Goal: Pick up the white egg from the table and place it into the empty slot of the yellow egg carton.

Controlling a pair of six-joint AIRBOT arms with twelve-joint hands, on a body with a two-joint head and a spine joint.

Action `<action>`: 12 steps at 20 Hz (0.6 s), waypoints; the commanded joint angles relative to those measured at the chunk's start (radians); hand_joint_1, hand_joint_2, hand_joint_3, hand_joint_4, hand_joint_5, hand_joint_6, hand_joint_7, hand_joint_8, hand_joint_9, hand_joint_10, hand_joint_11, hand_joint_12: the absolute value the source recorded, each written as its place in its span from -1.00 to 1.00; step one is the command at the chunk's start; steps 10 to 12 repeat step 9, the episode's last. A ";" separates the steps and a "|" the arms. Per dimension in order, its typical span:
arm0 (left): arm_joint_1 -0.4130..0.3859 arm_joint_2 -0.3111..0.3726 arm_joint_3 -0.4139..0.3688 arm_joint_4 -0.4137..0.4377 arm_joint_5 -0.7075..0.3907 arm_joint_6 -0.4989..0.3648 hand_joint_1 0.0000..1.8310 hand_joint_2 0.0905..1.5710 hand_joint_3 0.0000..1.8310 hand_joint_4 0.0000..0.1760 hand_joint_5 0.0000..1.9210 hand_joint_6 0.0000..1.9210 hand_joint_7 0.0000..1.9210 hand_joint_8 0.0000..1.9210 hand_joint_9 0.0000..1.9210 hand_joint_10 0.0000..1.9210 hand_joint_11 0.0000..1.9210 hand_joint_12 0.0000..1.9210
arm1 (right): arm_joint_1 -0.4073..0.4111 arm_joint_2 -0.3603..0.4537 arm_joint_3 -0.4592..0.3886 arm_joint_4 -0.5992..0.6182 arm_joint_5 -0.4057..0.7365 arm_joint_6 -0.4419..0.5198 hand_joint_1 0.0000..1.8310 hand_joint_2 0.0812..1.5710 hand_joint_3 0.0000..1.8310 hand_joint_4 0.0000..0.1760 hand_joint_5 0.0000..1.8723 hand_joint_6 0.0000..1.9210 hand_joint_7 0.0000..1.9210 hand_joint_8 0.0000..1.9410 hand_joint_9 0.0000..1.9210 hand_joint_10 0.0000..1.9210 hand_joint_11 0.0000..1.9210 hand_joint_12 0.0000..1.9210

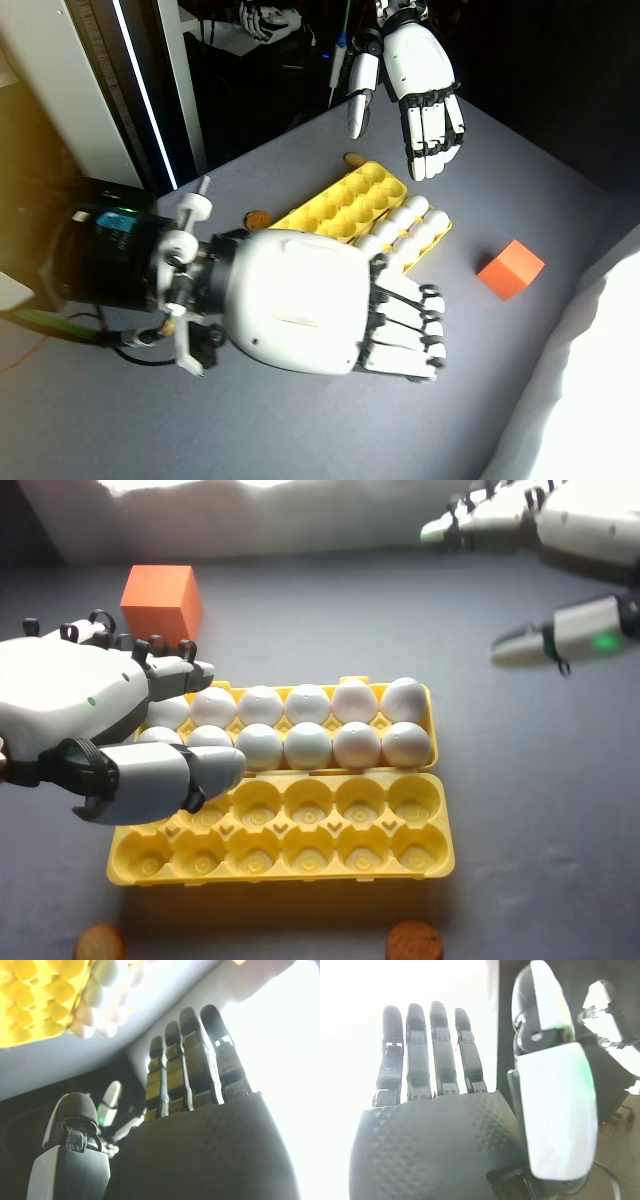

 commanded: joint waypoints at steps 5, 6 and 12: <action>-0.007 0.017 -0.001 0.038 -0.061 0.001 -1.00 0.58 -1.00 -1.00 -0.70 -1.00 -0.62 -0.99 -0.58 -0.99 -1.00 0.09 | -0.053 0.084 -0.083 -0.138 0.083 0.041 -0.30 0.36 -1.00 -1.00 -0.85 -1.00 -0.82 -1.00 -0.88 -1.00 -1.00 -0.78; -0.007 0.017 -0.001 0.038 -0.060 0.001 -1.00 0.58 -1.00 -1.00 -0.71 -1.00 -0.63 -1.00 -0.60 -1.00 -1.00 0.09 | -0.055 0.093 -0.091 -0.138 0.070 0.046 -0.27 0.37 -0.99 -1.00 -0.89 -1.00 -0.85 -1.00 -0.89 -1.00 -1.00 -0.84; -0.006 0.017 -0.001 0.039 -0.058 0.002 -1.00 0.59 -1.00 -1.00 -0.71 -1.00 -0.65 -1.00 -0.61 -1.00 -1.00 0.06 | -0.064 0.115 -0.128 -0.141 0.003 0.069 -0.10 0.29 -1.00 0.88 -0.92 -0.99 -0.83 -0.99 -0.88 -1.00 -1.00 -0.03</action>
